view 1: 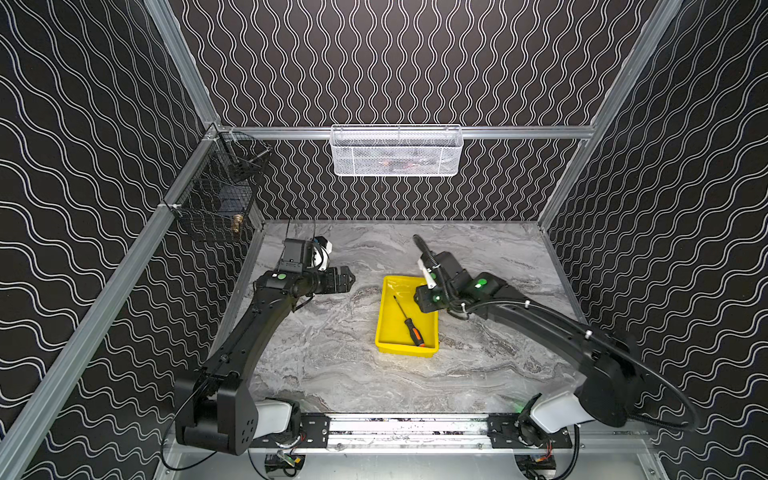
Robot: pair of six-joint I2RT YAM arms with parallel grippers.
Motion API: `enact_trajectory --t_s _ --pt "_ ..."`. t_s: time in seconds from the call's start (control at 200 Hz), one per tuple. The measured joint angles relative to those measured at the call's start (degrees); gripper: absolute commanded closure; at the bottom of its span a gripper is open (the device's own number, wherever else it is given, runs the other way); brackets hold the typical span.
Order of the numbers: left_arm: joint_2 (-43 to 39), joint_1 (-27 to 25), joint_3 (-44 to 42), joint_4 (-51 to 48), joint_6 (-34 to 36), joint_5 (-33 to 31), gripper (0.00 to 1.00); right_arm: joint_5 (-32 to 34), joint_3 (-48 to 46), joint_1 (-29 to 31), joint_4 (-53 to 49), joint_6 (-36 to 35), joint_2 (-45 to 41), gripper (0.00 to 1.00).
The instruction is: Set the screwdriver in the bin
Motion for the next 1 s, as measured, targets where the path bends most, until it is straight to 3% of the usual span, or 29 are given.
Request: enact_trajectory --t_s 0.4,0.651,0.786,1.001 --pt "-10.0 0.1 -1.2 4.4 1.4 -6.8 0.01 -1.3 -1.5 -18.8 2.4 -3.5 -16.3 0.34" --pt "-18.2 0.1 -8.5 12.7 -3.8 -15.0 0.01 -0.8 -7.5 -24.8 5.6 -4.5 -25.8 0.18" --pt "-18.1 0.1 -10.9 16.9 -9.4 -19.5 0.01 -0.2 -9.6 -27.9 7.3 -4.5 -27.8 0.09" --pt "-14.7 0.1 -10.4 20.3 -7.3 -19.1 0.01 -1.7 -10.9 -33.5 8.5 -4.4 -28.3 0.01"
